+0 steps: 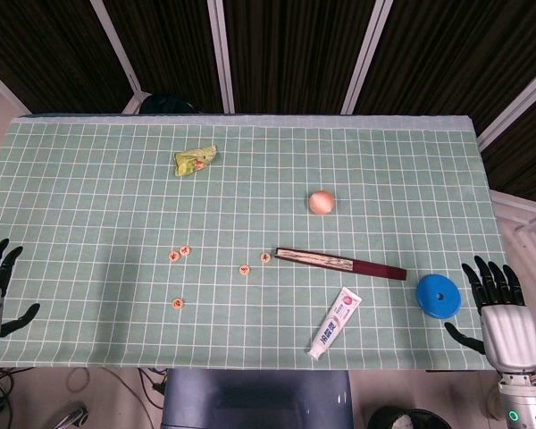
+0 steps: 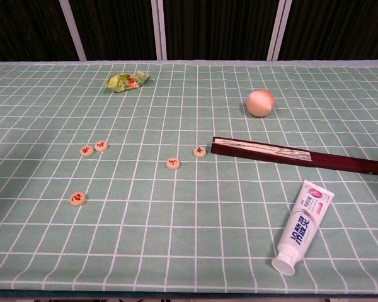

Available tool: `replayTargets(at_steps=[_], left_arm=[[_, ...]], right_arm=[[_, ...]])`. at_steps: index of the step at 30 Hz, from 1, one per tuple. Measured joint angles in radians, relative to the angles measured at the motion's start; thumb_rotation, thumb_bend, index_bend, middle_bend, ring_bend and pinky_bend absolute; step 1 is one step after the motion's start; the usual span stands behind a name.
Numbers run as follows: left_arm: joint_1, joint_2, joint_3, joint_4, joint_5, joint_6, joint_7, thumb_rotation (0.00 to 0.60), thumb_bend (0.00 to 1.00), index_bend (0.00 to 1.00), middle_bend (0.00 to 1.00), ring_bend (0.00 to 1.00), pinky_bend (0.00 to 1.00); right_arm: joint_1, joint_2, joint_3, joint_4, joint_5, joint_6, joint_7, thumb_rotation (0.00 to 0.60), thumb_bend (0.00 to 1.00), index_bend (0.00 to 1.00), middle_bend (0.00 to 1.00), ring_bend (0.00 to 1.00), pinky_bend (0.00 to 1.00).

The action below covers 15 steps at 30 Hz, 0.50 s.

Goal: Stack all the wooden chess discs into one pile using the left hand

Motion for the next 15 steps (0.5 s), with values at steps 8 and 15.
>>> replayTargets(at_steps=[8,15], left_arm=[[0.000,0.004,0.008,-0.010,0.018,0.002,-0.014,0.600,0.16,0.12,0.00,0.00,0.00],[0.003,0.008,0.010,-0.009,0.022,0.009,-0.027,0.600,0.16,0.12,0.00,0.00,0.00]], right_arm=[[-0.007,0.000,-0.008,0.006,-0.019,0.018,0.004,0.600,0.23,0.09,0.01,0.00,0.00],[-0.008,0.006,-0.003,0.004,-0.008,0.014,0.010,0.600,0.23,0.09,0.01,0.00,0.00]])
